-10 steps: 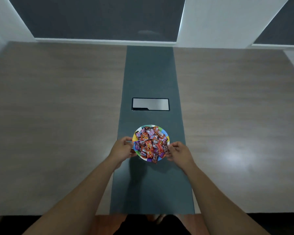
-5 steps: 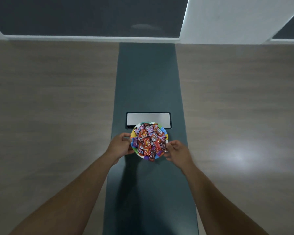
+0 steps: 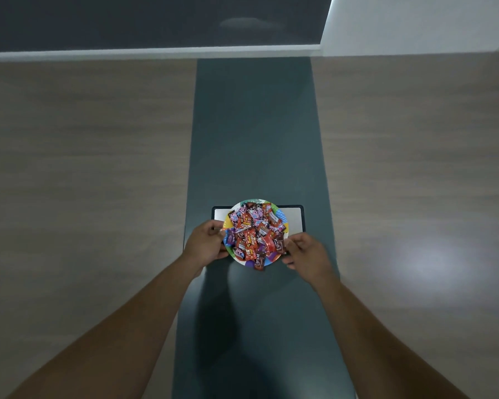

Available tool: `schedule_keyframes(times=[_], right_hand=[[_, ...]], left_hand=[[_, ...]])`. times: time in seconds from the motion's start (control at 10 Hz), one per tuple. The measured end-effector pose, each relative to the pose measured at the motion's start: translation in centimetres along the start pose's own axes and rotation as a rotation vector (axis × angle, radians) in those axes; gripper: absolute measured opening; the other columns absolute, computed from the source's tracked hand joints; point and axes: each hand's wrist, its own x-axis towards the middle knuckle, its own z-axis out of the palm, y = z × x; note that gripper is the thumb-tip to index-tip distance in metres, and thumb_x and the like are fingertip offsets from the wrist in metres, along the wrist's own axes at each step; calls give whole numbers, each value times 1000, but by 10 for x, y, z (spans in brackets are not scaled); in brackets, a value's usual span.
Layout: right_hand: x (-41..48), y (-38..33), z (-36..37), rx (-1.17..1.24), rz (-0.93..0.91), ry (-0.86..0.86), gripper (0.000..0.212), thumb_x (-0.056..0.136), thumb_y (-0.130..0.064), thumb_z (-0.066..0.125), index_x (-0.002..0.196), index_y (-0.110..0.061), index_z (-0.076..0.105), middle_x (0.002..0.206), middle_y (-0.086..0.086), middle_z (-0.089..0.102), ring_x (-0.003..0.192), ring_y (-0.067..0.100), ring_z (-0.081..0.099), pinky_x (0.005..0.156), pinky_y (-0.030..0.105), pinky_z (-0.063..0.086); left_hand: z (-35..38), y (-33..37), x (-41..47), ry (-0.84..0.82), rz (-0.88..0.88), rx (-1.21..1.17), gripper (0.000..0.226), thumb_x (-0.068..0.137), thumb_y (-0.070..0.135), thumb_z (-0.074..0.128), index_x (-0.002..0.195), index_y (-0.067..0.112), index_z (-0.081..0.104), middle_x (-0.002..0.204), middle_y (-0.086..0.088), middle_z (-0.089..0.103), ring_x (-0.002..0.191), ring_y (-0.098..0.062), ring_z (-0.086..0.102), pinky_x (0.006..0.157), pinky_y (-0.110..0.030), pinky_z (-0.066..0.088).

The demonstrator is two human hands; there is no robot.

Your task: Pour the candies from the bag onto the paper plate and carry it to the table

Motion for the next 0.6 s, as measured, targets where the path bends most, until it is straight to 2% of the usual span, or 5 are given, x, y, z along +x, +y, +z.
schedule_keyframes(times=[0.1,0.3,0.4,0.5,0.6], right_hand=[[10,1,3,10,21,42,15,104,-26,64,103,-14,71,85,7,82,76,28,81,81,52,68],[8,8,0,-47,2,133,24,105,-30,60,101,-17,79,86,1,83,74,19,79,83,50,67],[-9,9,-2,-149,-49,162,32,109,-28,51,110,-15,80,97,-2,83,83,18,77,81,35,63],[-32,18,-1,-369,-174,272,32,110,-24,49,111,-10,78,106,7,80,96,27,72,69,26,42],[-47,37,-2,-484,-338,294,31,108,-20,54,131,-9,72,130,13,67,120,33,64,95,27,45]], left_hand=[[1,1,11,2,17,-5,16,107,15,57,120,11,66,113,-8,77,89,-21,77,67,-26,64],[-6,-8,16,48,85,93,25,106,35,61,121,16,68,111,-9,79,93,-27,80,82,-40,68],[-13,-14,4,133,104,132,32,106,41,57,122,16,69,105,-5,79,90,-30,79,84,-47,68],[-19,-35,-16,236,236,226,32,109,40,52,114,17,73,97,-1,78,86,-27,77,81,-49,67],[-16,-70,-42,335,479,481,33,111,36,47,121,19,73,118,-2,72,110,-20,67,98,-38,58]])
